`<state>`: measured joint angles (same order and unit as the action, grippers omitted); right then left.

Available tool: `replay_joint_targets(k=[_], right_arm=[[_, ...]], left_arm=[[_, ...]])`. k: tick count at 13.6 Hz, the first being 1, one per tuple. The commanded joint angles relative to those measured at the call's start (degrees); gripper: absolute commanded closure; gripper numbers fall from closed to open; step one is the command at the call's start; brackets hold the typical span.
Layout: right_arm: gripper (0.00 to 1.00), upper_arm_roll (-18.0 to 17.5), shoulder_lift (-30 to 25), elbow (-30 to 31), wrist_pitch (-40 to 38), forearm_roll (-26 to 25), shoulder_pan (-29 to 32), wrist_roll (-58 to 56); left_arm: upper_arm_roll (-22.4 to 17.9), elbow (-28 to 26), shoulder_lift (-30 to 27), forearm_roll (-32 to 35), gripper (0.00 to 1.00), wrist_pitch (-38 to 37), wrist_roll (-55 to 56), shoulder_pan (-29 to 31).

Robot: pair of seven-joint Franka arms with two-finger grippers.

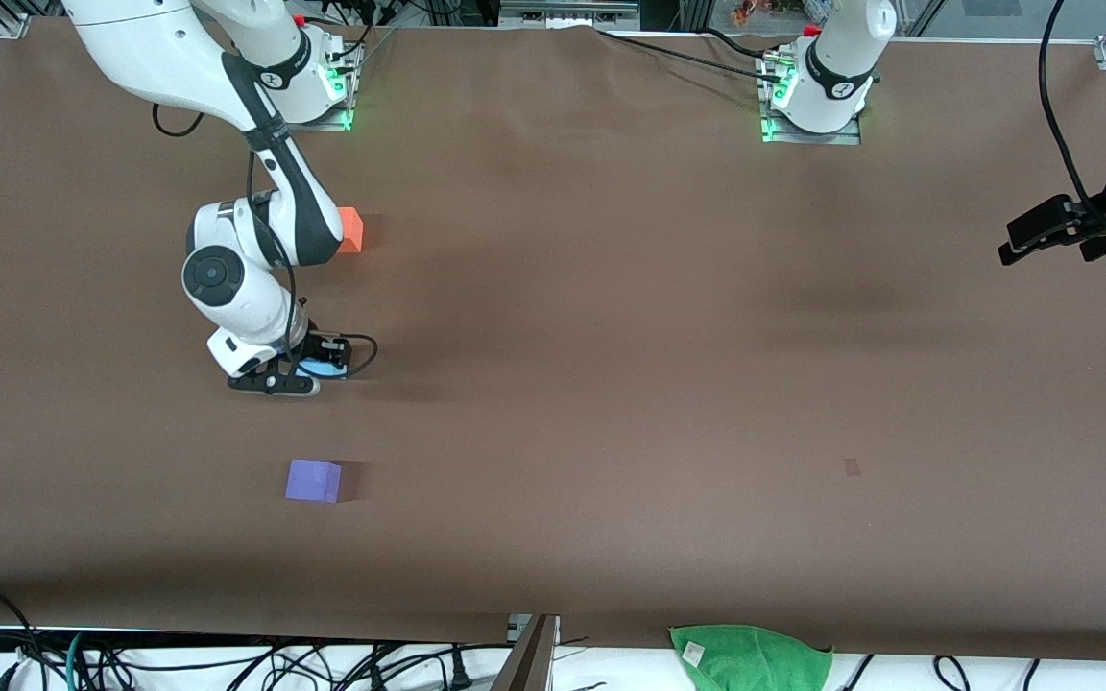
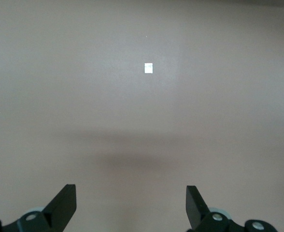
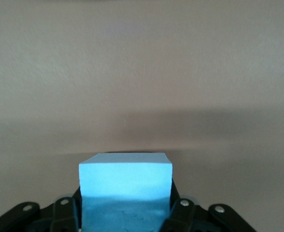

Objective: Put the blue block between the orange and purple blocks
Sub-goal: 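Carry the cube between the orange and purple cubes and open the right gripper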

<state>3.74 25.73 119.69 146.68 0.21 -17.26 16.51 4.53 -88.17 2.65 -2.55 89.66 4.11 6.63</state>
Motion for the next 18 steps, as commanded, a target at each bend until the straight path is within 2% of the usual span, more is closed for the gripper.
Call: replay_joint_targets(k=[1, 3, 4, 5, 6, 7, 8, 11, 15, 18], right_arm=[[0.68, 0.4, -3.1, 5.1, 4.0, 0.6, -0.6, 0.1], [0.68, 0.4, -3.1, 7.1, 7.2, 0.4, -0.6, -0.1], [0.63, 0.4, -2.9, 8.1, 9.2, 0.3, -0.6, -0.2], [0.29, 0.4, -2.6, 8.3, 10.1, 0.3, -0.6, -0.3], [0.0, 0.4, -2.8, 7.8, 10.0, 0.3, -0.5, -1.4], [0.0, 0.6, -3.2, 6.2, 8.8, 0.3, -0.5, -2.3], [0.0, 1.1, -3.9, 3.7, 4.4, 0.3, -0.5, -2.7], [0.0, 2.3, -4.3, -9.0, -14.5, 0.3, -0.4, -5.9], [0.0, 6.3, -7.1, -22.2, -35.4, -0.2, -0.5, -16.4], [0.0, 9.3, -7.4, -34.2, -51.8, -0.1, -0.4, -18.8]], left_arm=[[0.0, 1.4, 0.4, 1.1, 0.0, -1.2, -0.9, -0.3], [0.0, 1.4, 0.4, 1.1, 0.0, -1.2, -0.9, -0.3], [0.0, 1.4, 0.5, 1.1, 0.0, -1.2, -0.9, -0.3], [0.0, 1.4, 0.4, 1.1, 0.0, -1.2, -0.9, -0.3], [0.0, 1.4, 0.4, 1.1, 0.0, -1.2, -0.9, -0.2], [0.0, 1.4, 0.4, 1.1, 0.0, -1.2, -0.9, -0.2], [0.0, 1.4, 0.4, 1.1, 0.0, -1.2, -0.9, -0.2], [0.0, 1.4, 0.4, 1.1, 0.0, -1.2, -0.9, -0.2], [0.0, 1.3, 0.4, 1.1, 0.0, -1.2, -0.9, -0.2], [0.0, 1.3, 0.4, 1.1, 0.0, -1.2, -0.9, -0.2]])
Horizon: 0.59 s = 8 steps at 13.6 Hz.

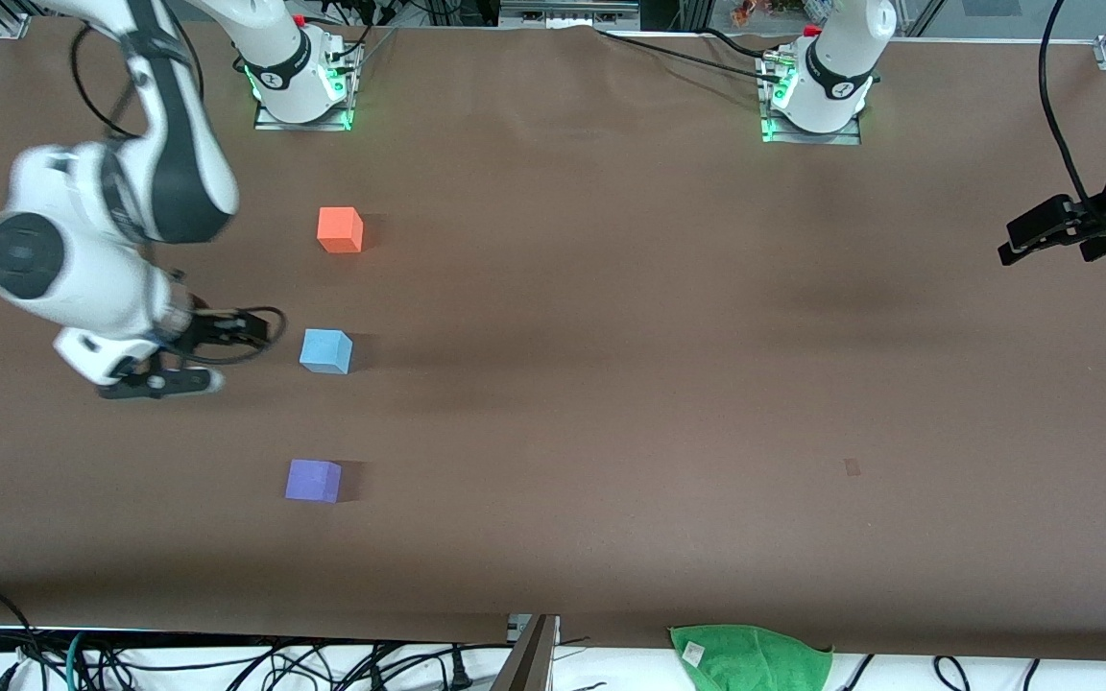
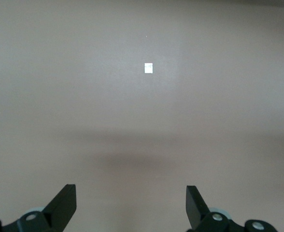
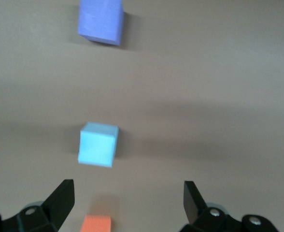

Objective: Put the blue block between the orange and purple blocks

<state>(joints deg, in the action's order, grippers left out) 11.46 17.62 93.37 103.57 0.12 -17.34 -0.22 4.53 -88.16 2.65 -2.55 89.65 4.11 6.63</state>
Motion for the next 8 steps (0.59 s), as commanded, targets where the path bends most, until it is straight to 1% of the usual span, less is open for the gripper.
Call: replay_joint_targets(k=[1, 3, 6, 8], right_arm=[[0.0, 2.2, 0.7, -10.6, -13.1, 0.2, -0.3, -2.5], [0.0, 2.6, 0.0, -14.4, -18.6, 0.0, -0.3, -2.9], [0.0, 2.6, -2.8, -15.1, -24.3, 0.1, -0.3, -1.6], [0.0, 2.4, -4.3, -14.9, -25.3, -0.1, -0.3, -1.7]], left_arm=[[0.0, 1.3, 0.4, 1.1, 0.0, -1.2, -0.9, -0.2], [0.0, 1.3, 0.4, 1.1, 0.0, -1.2, -0.9, -0.2], [0.0, 1.3, 0.4, 1.1, 0.0, -1.2, -0.9, -0.2], [0.0, 1.3, 0.4, 1.1, 0.0, -1.5, -0.9, -0.2]])
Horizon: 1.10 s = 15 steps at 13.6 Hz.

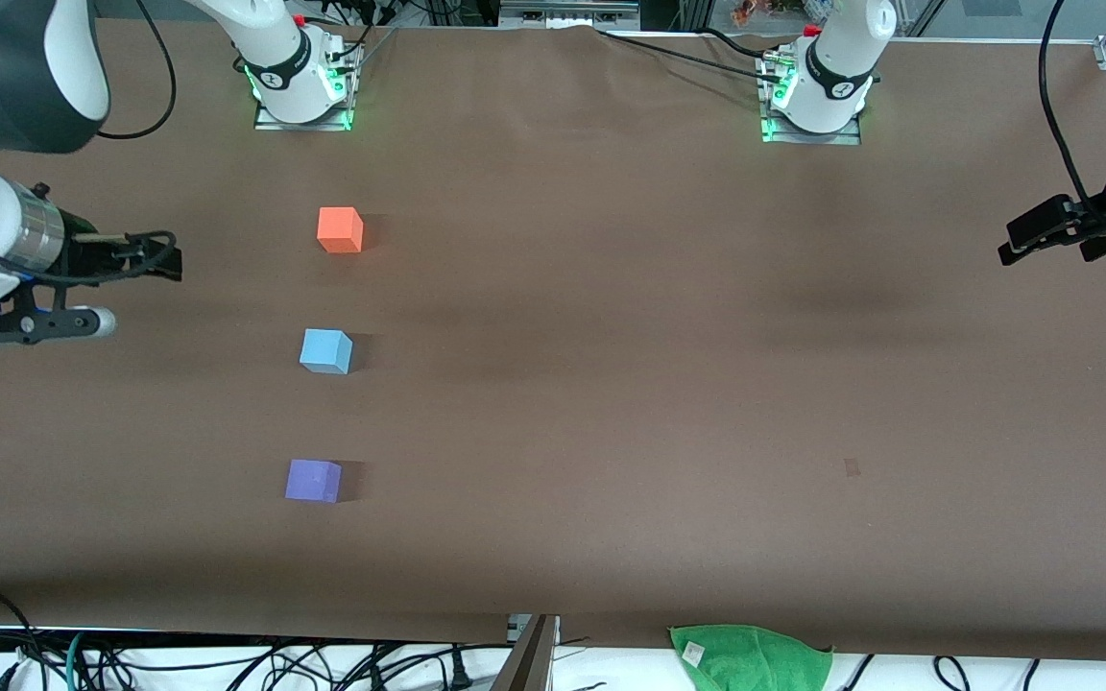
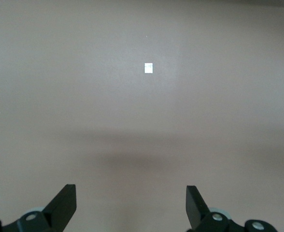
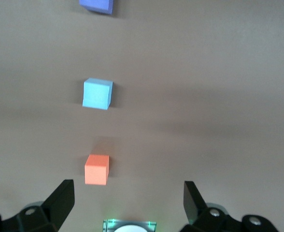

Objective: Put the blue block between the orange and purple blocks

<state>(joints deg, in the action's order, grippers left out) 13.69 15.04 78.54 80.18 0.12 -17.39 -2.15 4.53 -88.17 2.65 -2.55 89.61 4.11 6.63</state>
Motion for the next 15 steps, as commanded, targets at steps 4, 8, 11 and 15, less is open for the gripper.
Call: replay_joint_targets(k=[4, 8, 11, 15], right_arm=[[0.0, -6.9, -4.7, 2.1, -3.5, -1.1, 5.3, 0.0], [0.0, -13.1, -11.2, 4.4, -1.3, -4.0, 12.2, 0.0], [0.0, -13.2, -14.9, 7.8, -0.5, -3.6, 14.2, -0.4], [0.0, -16.2, -16.4, 11.5, 0.0, -3.5, 15.4, 0.8]], left_arm=[[0.0, 1.3, 0.4, 1.1, 0.0, -1.8, -0.9, -0.2], [-0.1, 1.2, 0.2, 1.1, 0.0, -3.4, -1.4, 0.1], [-0.1, 0.4, -0.2, 1.1, 0.0, -3.7, -1.9, 0.3], [0.0, -0.5, -0.5, 1.1, 0.0, -3.7, -1.9, 0.2]])
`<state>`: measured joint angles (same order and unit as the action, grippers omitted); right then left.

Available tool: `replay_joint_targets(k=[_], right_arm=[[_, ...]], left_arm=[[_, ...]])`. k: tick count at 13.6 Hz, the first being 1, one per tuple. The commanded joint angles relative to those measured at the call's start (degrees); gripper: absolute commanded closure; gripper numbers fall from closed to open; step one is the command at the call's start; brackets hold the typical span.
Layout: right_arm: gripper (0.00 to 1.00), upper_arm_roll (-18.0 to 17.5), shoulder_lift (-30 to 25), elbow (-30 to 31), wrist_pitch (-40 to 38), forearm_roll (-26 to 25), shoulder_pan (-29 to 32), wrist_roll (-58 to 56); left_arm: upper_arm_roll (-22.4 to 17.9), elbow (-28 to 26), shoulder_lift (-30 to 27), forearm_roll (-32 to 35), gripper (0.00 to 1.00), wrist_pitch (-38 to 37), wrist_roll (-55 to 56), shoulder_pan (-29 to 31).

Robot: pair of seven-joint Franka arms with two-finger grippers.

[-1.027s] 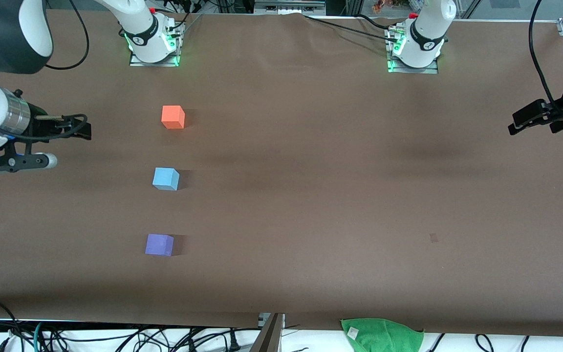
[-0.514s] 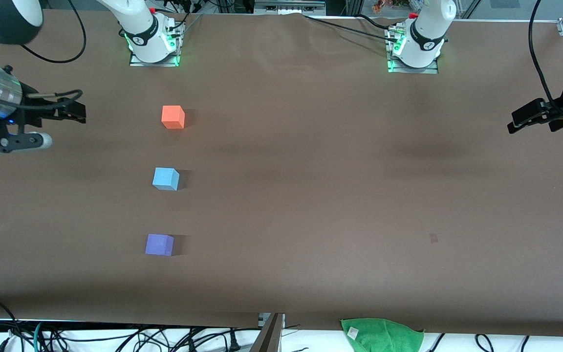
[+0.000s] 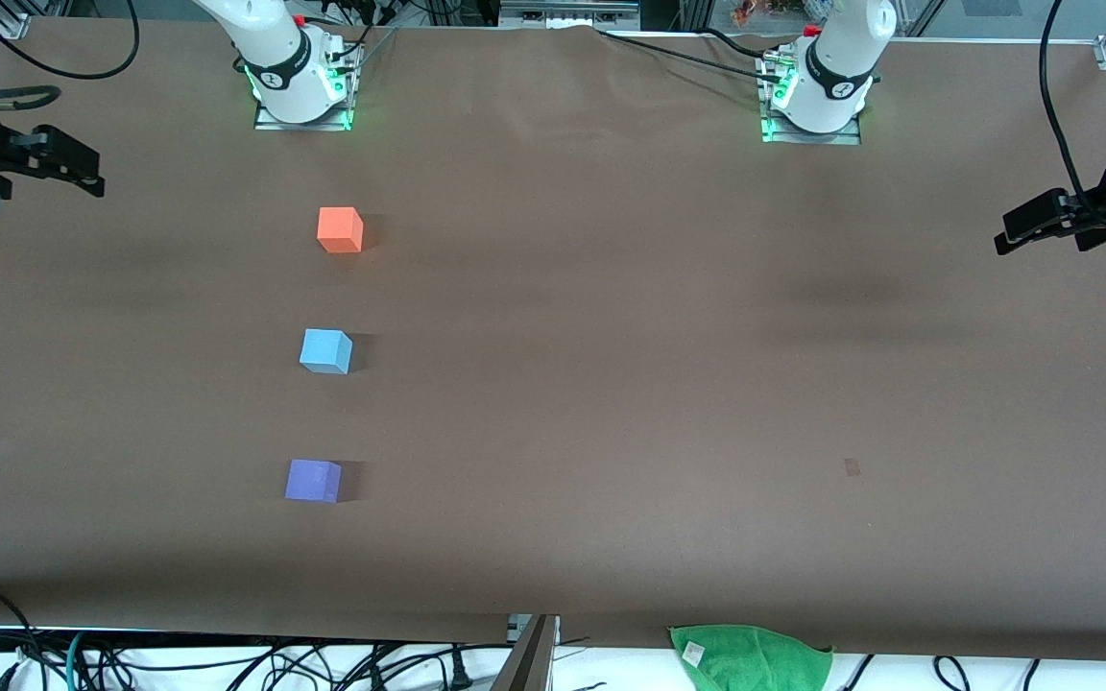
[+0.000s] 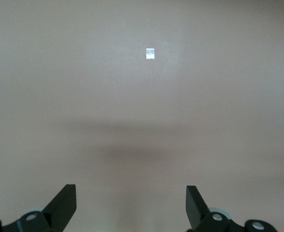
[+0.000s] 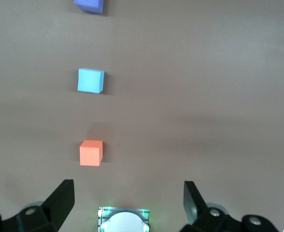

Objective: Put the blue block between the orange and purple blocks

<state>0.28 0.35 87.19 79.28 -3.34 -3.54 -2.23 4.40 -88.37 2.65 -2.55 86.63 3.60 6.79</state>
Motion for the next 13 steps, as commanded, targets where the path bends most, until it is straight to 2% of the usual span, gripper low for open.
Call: replay_joint_targets(k=[1, 4, 13], right_arm=[[0.0, -2.9, -1.8, 3.0, 0.8, 0.0, 1.6, 2.0], [0.0, -2.6, -1.2, 2.6, 0.9, 0.3, 1.3, 2.5], [0.0, -2.7, -0.2, 1.1, 1.0, 0.4, 1.2, 2.8]], left_arm=[[0.1, -0.9, -0.6, 1.1, 0.0, -0.6, -1.4, 0.0], [1.1, -1.6, -0.8, 1.1, 0.0, -0.4, -1.3, -0.1], [1.0, -0.7, -0.8, 1.1, 0.0, -0.4, -1.1, 0.2]])
